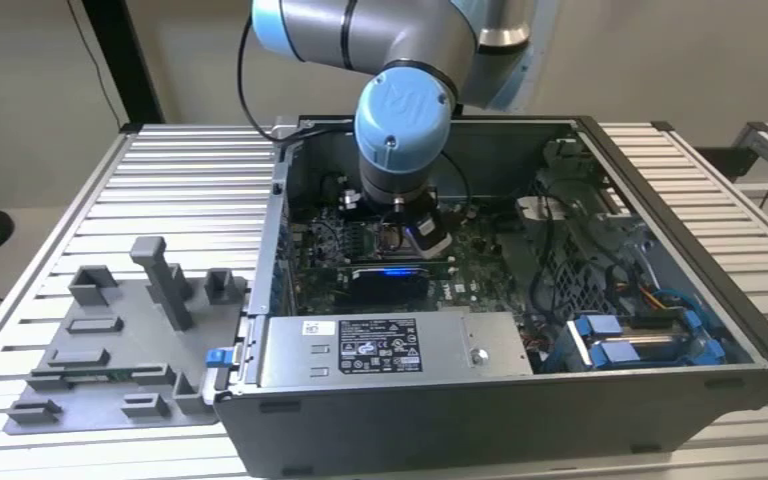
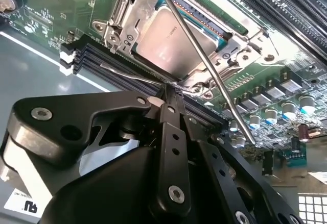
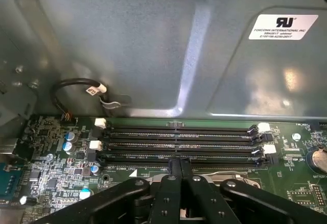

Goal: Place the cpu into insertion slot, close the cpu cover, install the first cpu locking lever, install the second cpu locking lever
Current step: 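Install the first cpu locking lever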

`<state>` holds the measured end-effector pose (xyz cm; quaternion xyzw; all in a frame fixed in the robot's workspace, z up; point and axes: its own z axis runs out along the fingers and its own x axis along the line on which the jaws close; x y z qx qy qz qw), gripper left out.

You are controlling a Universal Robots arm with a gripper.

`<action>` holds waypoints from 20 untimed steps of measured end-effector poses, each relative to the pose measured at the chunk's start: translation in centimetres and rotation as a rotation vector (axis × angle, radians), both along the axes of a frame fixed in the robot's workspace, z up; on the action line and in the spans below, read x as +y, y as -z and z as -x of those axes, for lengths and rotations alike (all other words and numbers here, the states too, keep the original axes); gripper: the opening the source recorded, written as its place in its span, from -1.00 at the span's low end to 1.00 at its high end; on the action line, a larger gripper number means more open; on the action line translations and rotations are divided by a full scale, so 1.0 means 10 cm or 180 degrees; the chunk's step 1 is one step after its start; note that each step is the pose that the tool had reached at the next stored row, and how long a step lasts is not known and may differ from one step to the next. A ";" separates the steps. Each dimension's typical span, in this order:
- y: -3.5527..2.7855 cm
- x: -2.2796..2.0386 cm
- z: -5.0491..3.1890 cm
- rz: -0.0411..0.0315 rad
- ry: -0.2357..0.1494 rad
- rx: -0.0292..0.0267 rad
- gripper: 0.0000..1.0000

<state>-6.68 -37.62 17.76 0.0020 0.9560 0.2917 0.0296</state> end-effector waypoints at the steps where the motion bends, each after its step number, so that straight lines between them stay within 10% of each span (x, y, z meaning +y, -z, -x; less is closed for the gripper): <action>1: 0.002 0.000 -0.007 0.0000 0.0000 0.0000 -1.00; 14: 0.009 0.016 -0.077 -0.0001 0.0000 0.0012 -1.00; 20: 0.010 -0.049 -0.082 -0.0018 0.0000 0.0018 -1.00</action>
